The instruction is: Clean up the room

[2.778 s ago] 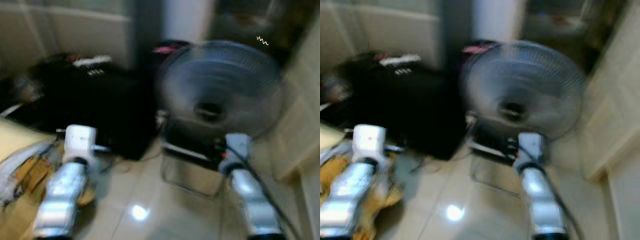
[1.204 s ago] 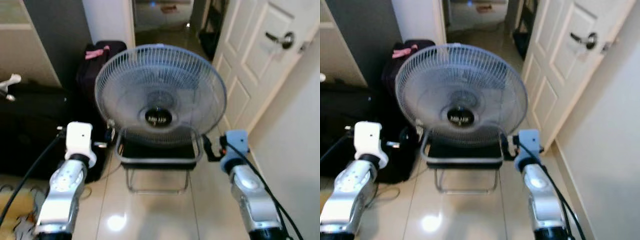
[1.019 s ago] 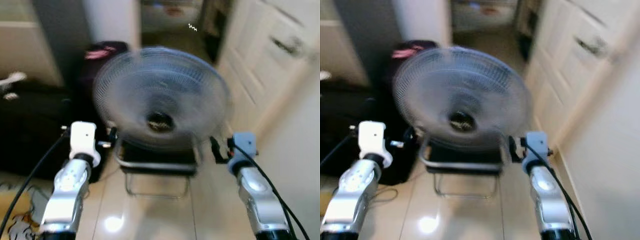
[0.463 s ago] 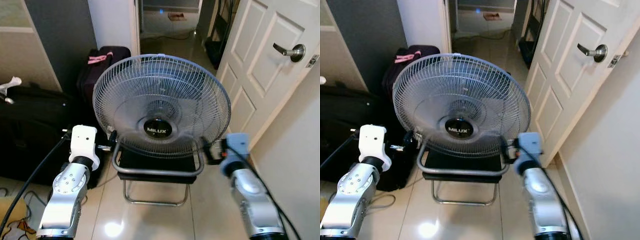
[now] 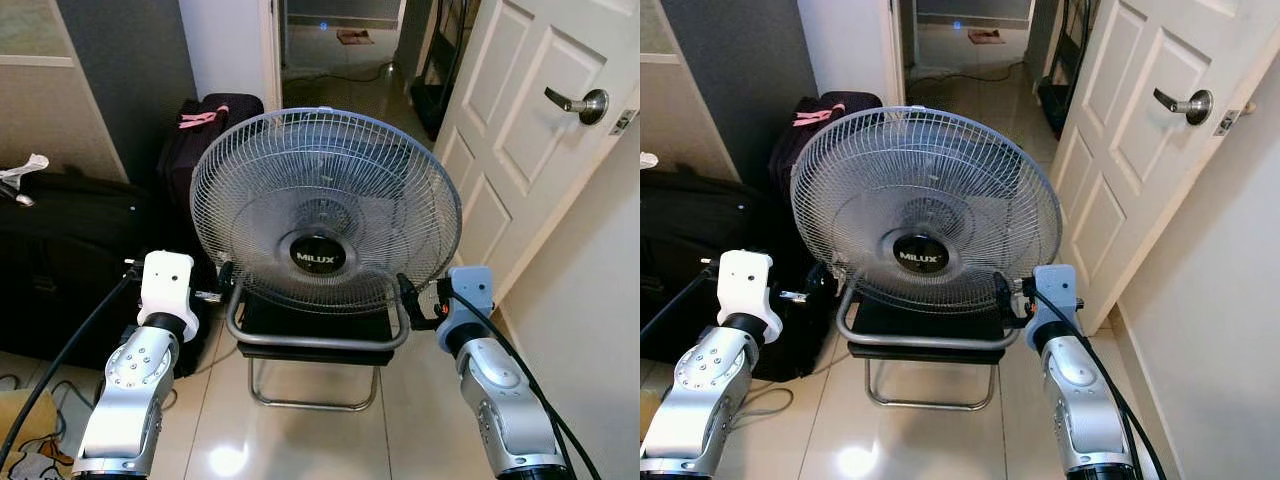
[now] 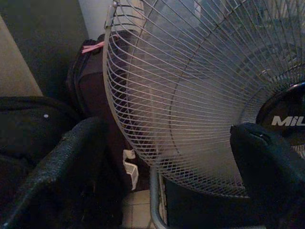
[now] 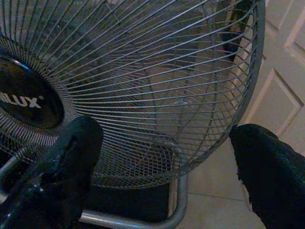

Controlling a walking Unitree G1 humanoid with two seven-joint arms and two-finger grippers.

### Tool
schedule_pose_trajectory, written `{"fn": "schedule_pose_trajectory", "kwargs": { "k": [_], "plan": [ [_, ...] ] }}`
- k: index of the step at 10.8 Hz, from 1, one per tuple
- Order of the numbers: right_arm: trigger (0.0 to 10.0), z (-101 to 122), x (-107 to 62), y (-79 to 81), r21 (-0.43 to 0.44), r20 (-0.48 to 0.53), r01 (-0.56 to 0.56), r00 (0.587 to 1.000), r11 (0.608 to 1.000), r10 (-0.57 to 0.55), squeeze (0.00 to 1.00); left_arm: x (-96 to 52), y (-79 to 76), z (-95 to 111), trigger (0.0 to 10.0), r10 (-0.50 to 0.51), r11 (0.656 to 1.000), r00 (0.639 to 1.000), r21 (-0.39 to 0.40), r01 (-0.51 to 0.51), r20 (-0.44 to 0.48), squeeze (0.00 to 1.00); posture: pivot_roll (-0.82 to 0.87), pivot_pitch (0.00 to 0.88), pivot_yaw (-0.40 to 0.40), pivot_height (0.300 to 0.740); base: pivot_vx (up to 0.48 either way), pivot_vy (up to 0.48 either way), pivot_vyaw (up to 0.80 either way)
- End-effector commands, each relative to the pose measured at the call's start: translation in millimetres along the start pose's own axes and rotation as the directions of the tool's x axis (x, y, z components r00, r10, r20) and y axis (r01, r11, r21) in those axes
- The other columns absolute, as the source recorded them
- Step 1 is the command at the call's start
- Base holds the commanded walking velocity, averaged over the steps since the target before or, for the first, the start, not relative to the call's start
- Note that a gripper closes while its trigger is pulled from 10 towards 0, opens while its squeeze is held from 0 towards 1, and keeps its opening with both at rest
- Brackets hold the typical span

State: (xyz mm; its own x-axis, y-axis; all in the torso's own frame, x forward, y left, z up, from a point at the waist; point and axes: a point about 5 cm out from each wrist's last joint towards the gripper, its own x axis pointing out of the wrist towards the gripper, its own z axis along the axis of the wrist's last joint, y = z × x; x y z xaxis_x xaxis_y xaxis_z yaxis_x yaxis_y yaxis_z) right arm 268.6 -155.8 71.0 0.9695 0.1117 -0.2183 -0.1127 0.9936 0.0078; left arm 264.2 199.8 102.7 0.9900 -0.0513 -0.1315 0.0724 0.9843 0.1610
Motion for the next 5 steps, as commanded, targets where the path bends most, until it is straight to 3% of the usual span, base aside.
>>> {"fn": "schedule_pose_trajectory", "kwargs": {
  "k": [1,5],
  "plan": [
    [10.0,5.1,0.5,-0.5,0.008,0.018,-0.001,1.0,1.0,0.001,0.0,-1.0,0.9,3.4,10.0,0.0,1.0,1.0,0.01,0.0,0.014,0.0,-0.01,0.0,-0.003,0.74,0.0,0.0,0.0],
    [10.0,4.5,0.0,-2.0,0.007,0.012,0.012,1.0,1.0,-0.012,0.0,-1.5,-0.9,3.5,10.0,-0.012,1.0,1.0,0.018,0.012,0.013,0.0,-0.02,0.0,0.002,0.74,0.0,0.0,0.0]
  ]
}}
